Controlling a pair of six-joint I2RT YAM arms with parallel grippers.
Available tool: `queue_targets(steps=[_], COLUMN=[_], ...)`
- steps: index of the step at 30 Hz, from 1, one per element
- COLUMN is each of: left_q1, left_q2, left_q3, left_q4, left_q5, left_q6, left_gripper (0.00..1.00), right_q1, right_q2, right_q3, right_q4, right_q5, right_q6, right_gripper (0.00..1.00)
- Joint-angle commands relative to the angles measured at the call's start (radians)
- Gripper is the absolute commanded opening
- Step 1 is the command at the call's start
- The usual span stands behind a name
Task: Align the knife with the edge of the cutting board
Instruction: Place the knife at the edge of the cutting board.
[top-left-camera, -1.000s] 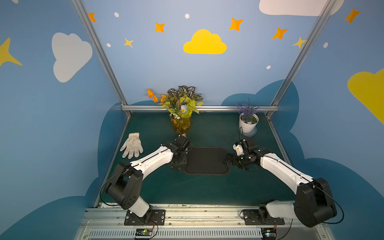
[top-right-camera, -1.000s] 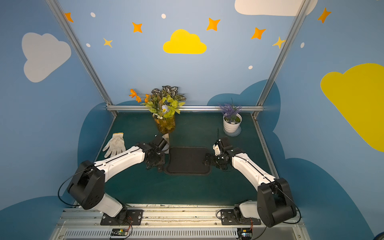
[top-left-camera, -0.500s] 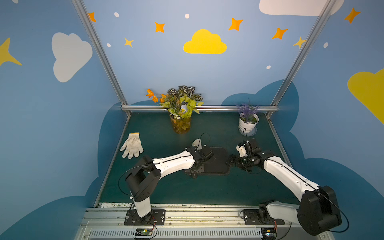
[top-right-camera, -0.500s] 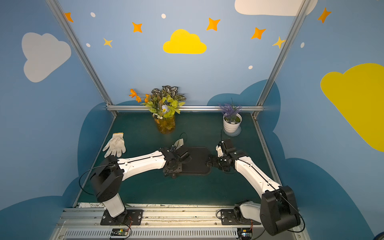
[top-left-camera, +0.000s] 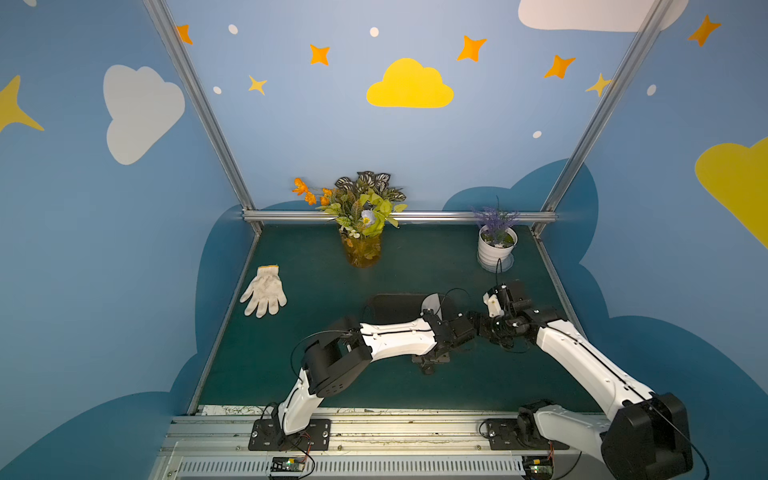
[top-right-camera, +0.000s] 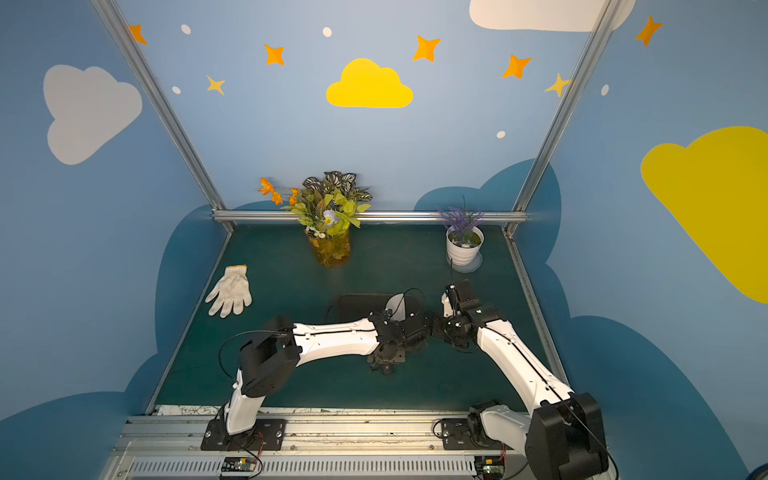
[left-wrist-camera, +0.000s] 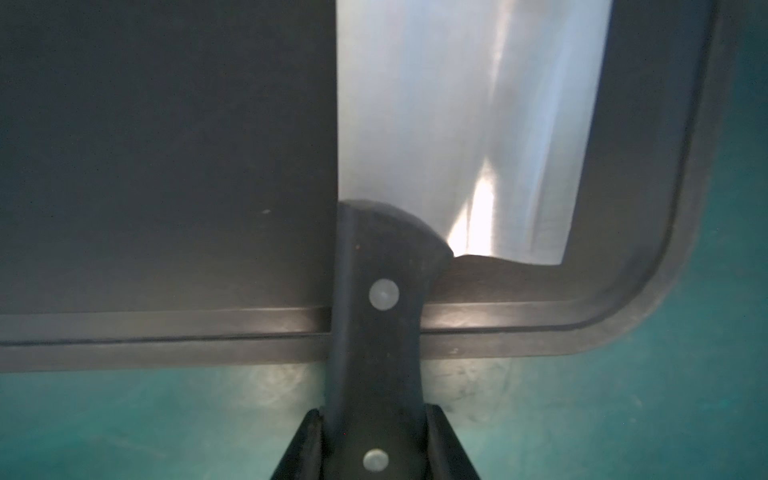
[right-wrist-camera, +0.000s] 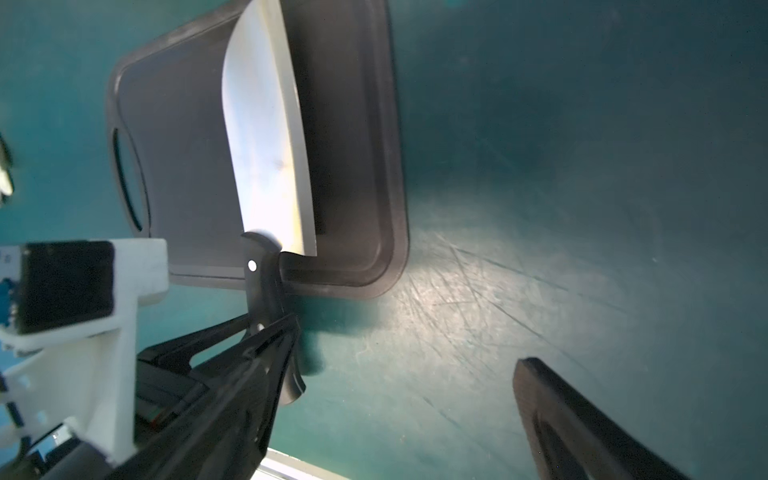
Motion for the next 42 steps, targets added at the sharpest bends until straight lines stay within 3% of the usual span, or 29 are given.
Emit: queue_targets(steps=[1, 18, 31, 42], left_q1=[-0.008, -0.053, -0.058, -0.058], left_q2=[0.022, 0.146, 0.178, 0.167], left_q3=[0.041, 0.188, 0.194, 0.152], left_q4=[-0.006, -0.032, -0.027, 0.019], left_q5=[-0.008, 0.017, 0.058, 0.091], left_q6=[-0.043, -0.059, -0.086, -0.097], left_gripper=[0.03, 0.03, 0.03, 0.23], right_q1=[-0.004, -0.022, -0.039, -0.058], right_q2=[-0.039, -0.08, -0.097, -0.158], right_q3=[-0.015, -0.038, -0.046, -0.108], right_q4=[-0.032, -0.045, -0.046, -0.039], right_q5=[0.023, 0.035, 0.034, 0.08], right_q6=[0.03, 0.059, 0.05, 0.119], right_gripper=[0.98, 0.98, 0.98, 0.98])
